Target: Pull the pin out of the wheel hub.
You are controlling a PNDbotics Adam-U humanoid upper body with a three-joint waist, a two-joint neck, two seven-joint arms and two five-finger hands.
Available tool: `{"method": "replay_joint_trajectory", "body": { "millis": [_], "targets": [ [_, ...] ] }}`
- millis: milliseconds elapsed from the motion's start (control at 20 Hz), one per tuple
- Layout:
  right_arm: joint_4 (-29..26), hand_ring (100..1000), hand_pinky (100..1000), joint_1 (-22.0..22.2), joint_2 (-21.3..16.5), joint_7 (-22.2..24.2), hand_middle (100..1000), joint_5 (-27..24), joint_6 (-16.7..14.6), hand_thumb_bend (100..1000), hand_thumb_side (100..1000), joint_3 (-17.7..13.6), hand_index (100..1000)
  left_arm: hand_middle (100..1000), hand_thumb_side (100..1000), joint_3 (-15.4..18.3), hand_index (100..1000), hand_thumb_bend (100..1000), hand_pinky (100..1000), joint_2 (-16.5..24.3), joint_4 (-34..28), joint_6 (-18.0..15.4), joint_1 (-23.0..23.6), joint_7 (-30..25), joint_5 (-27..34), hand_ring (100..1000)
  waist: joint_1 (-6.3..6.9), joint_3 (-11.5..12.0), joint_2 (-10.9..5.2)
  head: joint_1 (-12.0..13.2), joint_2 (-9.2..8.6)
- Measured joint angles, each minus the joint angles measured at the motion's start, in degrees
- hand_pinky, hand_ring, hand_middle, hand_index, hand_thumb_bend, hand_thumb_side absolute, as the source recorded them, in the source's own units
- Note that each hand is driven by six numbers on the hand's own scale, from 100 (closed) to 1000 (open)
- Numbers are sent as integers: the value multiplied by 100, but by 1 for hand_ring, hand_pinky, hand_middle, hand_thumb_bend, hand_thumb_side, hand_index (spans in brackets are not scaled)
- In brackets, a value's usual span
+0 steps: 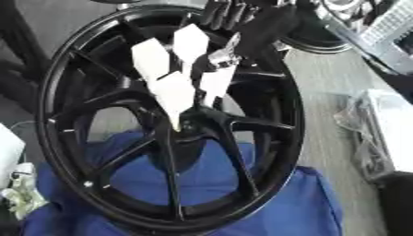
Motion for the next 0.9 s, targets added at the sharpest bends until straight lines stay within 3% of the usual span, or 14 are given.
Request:
{"method": "replay_joint_trajectory", "body": {
  "millis": [900],
  "targets": [
    [570,798,813,-35,61,161,731,356,-161,515,460,247,815,653,881,-35,685,159,631,0,0,18,0,-31,0,698,-20,25,-4,-18,50]
  ]
}}
